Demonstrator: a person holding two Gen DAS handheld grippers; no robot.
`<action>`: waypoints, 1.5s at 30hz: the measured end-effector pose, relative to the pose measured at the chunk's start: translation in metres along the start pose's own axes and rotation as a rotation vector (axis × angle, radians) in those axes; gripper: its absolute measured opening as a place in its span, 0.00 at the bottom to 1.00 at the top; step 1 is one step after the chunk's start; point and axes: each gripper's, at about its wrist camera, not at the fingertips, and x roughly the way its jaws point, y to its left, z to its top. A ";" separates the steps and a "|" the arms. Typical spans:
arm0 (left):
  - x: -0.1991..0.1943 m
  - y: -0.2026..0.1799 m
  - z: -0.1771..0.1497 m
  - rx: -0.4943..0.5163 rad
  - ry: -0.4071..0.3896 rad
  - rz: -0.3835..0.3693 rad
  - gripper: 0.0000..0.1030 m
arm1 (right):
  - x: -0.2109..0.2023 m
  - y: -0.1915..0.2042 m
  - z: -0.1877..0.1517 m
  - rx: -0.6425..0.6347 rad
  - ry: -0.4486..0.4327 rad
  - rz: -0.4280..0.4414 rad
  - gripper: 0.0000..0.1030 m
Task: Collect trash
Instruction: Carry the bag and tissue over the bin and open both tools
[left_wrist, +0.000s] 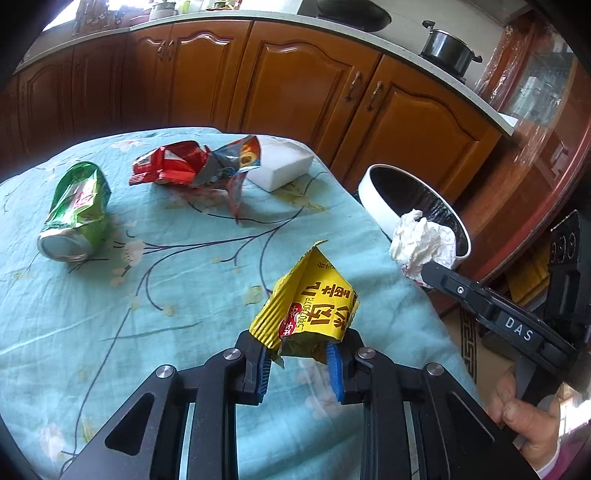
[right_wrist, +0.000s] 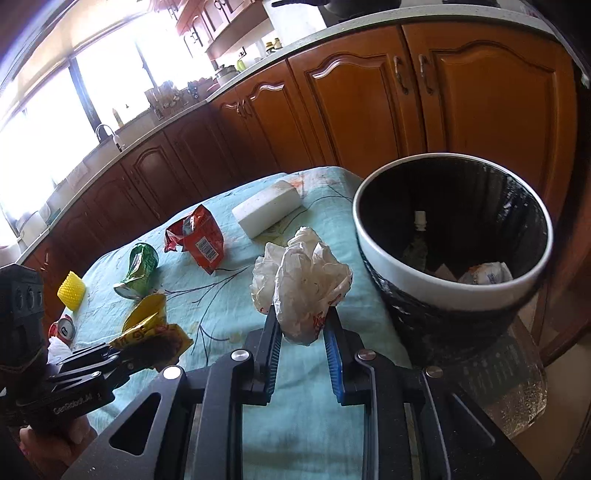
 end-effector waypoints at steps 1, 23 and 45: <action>0.001 -0.004 0.001 0.007 0.001 -0.007 0.23 | -0.006 -0.004 -0.002 0.011 -0.007 -0.004 0.22; 0.018 -0.059 0.024 0.098 -0.018 -0.071 0.23 | -0.053 -0.060 0.001 0.099 -0.080 -0.079 0.22; 0.100 -0.126 0.102 0.207 0.022 -0.082 0.24 | -0.034 -0.118 0.065 0.093 -0.052 -0.136 0.23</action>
